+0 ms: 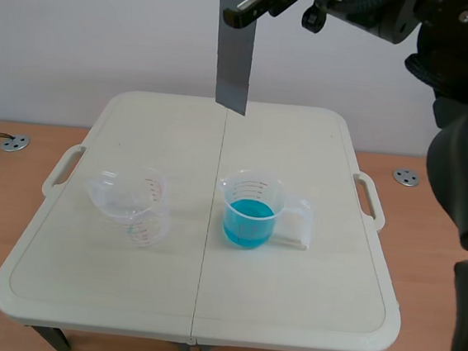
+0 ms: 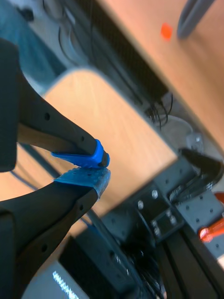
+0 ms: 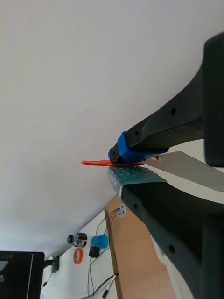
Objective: Hold the metal plate by the orange handle, dip it into the blue solution, take it out and point at it, then put the plate back in the beaker on the left.
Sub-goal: 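Put the plate into the left beaker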
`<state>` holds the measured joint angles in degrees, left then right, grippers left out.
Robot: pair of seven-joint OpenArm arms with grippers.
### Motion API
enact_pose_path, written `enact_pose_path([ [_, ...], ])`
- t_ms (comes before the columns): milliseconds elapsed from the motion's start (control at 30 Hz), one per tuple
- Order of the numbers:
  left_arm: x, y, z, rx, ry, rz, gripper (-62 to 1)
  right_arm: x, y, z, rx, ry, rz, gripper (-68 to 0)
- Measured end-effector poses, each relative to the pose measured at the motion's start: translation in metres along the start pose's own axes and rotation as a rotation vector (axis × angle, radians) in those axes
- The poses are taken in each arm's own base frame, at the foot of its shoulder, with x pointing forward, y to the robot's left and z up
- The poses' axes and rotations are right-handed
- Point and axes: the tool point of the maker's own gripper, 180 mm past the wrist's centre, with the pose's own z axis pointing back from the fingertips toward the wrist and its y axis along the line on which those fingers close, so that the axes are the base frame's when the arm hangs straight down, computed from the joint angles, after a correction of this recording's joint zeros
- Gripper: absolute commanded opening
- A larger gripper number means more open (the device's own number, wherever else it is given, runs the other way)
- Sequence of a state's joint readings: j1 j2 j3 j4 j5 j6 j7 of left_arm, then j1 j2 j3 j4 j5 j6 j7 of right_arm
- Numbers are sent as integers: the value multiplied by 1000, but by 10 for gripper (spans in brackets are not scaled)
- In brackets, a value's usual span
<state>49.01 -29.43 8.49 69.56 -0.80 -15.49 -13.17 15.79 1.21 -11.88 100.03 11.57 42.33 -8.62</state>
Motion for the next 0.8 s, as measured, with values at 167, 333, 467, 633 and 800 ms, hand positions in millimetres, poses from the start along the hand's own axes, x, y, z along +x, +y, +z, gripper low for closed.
enact_pose_path([
  [167, -8, -21, -12, -32, 11, 47, -590, 7, 17, -12, 44, -19, -17, -660],
  [333, -18, -27, -14, -38, 33, 63, -590, 11, 30, -20, 70, -26, -38, -660],
  [467, -19, -23, -16, -31, 36, 62, -590, 16, 43, -28, 101, -45, -54, -660],
  [633, -17, -19, -18, -25, 31, 57, -590, 5, 60, -36, 149, -20, -85, -660],
  [800, -17, -18, -18, -25, 31, 57, -590, -8, 75, -44, 195, 11, -116, -660],
])
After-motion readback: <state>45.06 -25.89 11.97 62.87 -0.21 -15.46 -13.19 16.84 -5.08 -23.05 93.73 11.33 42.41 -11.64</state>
